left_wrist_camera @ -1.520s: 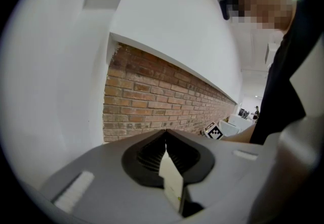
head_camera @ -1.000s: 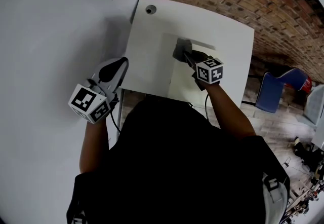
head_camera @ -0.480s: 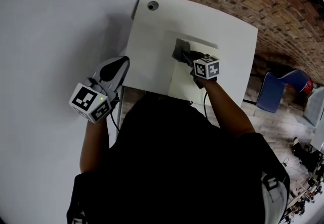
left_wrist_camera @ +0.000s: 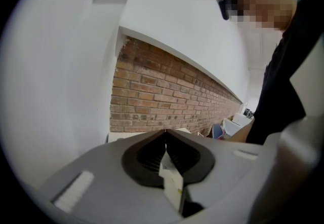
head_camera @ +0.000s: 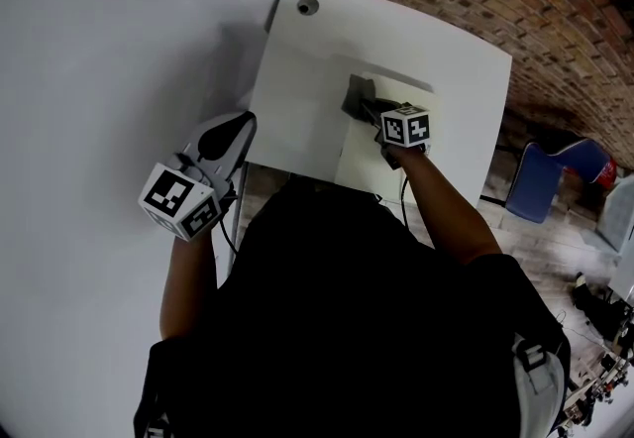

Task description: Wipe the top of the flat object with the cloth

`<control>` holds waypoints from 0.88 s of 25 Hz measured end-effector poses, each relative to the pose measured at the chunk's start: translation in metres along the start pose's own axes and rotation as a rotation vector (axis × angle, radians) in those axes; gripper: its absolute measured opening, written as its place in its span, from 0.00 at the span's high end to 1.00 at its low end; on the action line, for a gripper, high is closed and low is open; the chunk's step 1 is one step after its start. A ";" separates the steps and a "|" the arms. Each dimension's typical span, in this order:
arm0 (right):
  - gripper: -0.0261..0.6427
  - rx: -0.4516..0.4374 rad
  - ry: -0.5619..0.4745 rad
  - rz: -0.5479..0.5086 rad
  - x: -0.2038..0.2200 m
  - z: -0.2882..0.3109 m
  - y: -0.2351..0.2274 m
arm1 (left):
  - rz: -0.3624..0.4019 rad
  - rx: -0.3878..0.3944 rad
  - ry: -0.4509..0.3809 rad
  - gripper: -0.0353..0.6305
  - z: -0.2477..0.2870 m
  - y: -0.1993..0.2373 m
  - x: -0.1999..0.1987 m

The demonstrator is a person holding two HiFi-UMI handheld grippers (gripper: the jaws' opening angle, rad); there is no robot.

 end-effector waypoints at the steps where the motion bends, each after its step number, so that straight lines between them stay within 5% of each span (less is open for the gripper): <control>1: 0.94 -0.001 0.003 0.009 0.002 0.001 -0.001 | 0.001 -0.003 -0.001 0.94 -0.001 0.000 0.000; 22: 0.94 0.034 0.011 0.119 0.027 -0.006 -0.027 | 0.008 -0.012 -0.015 0.94 -0.014 -0.005 0.009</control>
Point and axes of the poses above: the fingertips, and each gripper's own axes: z forward along the fingers, y to its left, x out of its underside, the point moved 2 cm from there along -z, backward along the fingers, and after that the axes turned 3 degrees about -z, right-handed, at the moved point
